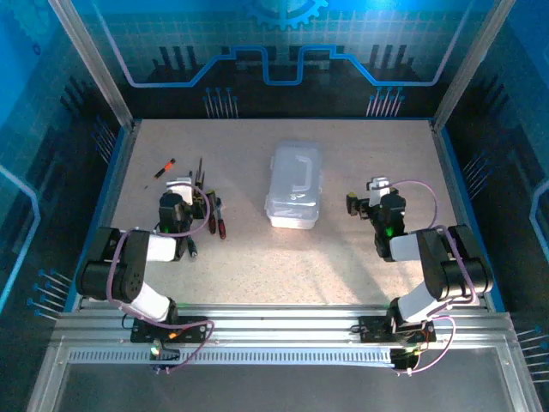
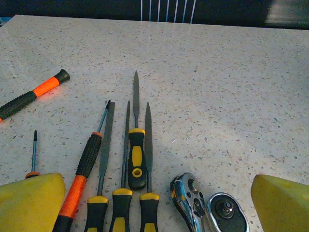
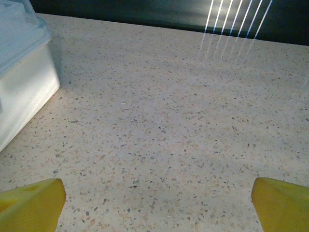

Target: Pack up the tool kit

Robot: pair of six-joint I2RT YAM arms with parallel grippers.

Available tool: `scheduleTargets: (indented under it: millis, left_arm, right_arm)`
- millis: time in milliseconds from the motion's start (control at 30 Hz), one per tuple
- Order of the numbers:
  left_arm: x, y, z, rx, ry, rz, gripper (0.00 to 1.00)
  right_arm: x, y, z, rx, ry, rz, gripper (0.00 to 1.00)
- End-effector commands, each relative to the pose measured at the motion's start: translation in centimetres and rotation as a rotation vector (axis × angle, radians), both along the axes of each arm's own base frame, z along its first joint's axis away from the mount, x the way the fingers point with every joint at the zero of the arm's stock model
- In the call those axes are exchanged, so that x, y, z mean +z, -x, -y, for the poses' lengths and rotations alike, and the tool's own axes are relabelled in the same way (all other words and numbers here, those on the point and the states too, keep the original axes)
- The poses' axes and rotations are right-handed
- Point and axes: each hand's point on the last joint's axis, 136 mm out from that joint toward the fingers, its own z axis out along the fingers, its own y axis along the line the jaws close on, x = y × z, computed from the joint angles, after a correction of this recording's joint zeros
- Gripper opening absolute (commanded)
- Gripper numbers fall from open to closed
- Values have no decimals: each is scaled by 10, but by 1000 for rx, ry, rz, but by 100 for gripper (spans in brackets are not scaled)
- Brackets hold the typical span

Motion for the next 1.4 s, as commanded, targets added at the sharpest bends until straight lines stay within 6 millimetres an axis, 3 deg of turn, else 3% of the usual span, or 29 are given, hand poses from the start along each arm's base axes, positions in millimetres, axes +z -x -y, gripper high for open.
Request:
scheduleTargets:
  millis: [0,1200,1367]
  left_arm:
    - [7,-5,0,-15,6,19,99]
    - [7,-5,0,-15,8,18,99]
    - [38,2,-6,25,3,31,99]
  right_arm:
    - [11,-6,2,-1,4,31,100]
    - [12,-7,3,7,-13,28,100]
    - [30,-8,6,-42,30,-9,100]
